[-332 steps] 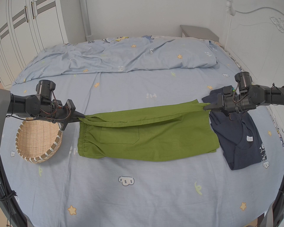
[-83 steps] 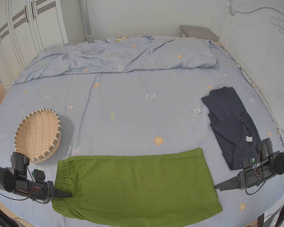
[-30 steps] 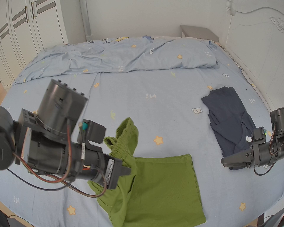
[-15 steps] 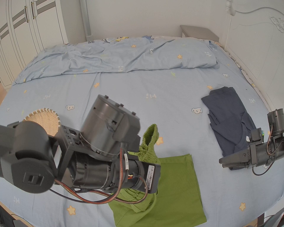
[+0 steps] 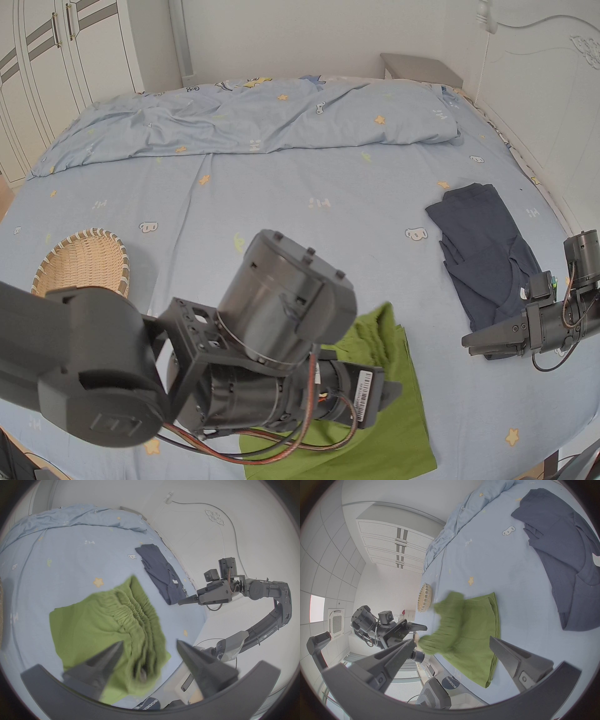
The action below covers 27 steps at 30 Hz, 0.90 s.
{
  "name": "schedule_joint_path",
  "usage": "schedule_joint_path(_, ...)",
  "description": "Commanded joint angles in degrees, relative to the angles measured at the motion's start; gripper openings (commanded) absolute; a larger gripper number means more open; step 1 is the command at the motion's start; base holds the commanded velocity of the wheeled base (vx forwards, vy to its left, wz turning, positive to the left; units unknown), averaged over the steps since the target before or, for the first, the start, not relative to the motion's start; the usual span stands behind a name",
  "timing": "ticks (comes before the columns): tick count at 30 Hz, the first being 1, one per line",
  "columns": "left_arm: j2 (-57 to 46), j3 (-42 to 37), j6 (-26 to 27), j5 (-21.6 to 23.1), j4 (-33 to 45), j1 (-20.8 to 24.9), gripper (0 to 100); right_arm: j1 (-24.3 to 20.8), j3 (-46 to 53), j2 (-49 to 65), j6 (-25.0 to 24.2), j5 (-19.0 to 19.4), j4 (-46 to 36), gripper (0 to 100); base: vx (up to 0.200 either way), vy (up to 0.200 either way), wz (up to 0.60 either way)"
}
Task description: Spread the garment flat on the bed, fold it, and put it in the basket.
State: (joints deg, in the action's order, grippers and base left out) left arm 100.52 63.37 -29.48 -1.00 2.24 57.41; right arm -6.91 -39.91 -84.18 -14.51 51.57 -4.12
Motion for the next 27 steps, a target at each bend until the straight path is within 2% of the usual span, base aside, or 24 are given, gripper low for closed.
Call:
schedule_joint_path(1, 3.28, -0.17, -2.25, -0.06, -3.21, 2.71, 100, -0.03, 0.01, -0.11, 0.0, 0.03, -0.01, 100, 0.0, 0.0, 0.0)
schedule_joint_path(4, 4.33, -0.26, -6.38, 0.03, -8.04, 3.59, 100, -0.38, 0.19, -0.11, 0.0, 0.03, -0.01, 100, 0.0, 0.0, 0.0)
schedule_joint_path(8, 4.15, -1.23, -9.37, 0.3, -11.74, 3.06, 100, -0.73, 0.45, -0.11, 0.0, 0.03, -0.01, 100, 0.0, 0.0, 0.0)
schedule_joint_path(11, 2.4, -3.34, -12.01, 1.0, -12.97, -2.21, 100, -2.4, 0.62, -0.11, 0.0, -0.06, -0.01, 100, 0.0, 0.0, 0.0)
schedule_joint_path(12, 2.22, -3.51, -12.01, 1.0, -12.88, -2.47, 100, -2.49, 0.62, -0.11, 0.0, -0.06, -0.1, 100, 0.0, 0.0, 0.0)
schedule_joint_path(15, -1.3, -8.7, -12.45, 5.57, -13.14, -12.05, 100, -8.12, 0.36, -0.11, 0.09, -2.35, -0.19, 100, 0.0, 0.0, 0.0)
schedule_joint_path(20, -3.58, -17.14, -11.83, 17.08, -13.41, -26.29, 100, -16.55, -2.98, -4.33, 0.0, -6.13, -0.8, 100, 0.0, 0.0, 0.0)
schedule_joint_path(22, -3.32, -19.69, -11.66, 20.69, -14.55, -30.42, 100, -19.37, -4.65, -7.05, 0.0, -7.8, -1.33, 100, 0.0, 0.0, 0.0)
schedule_joint_path(23, -3.14, -20.04, -11.66, 21.21, -14.9, -31.04, 100, -19.89, -4.82, -7.32, 0.0, -8.15, -1.42, 100, 0.0, 0.0, 0.0)
schedule_joint_path(25, -0.06, -23.02, -11.13, 24.03, -18.59, -35.52, 100, -24.38, -6.76, -10.75, 0.0, -12.81, -2.47, 100, 0.0, 0.0, 0.0)
schedule_joint_path(27, 2.4, -24.69, -9.63, 24.82, -22.46, -37.63, 100, -27.1, -7.55, -13.82, 0.0, -16.67, -2.38, 100, 0.0, 0.0, 0.0)
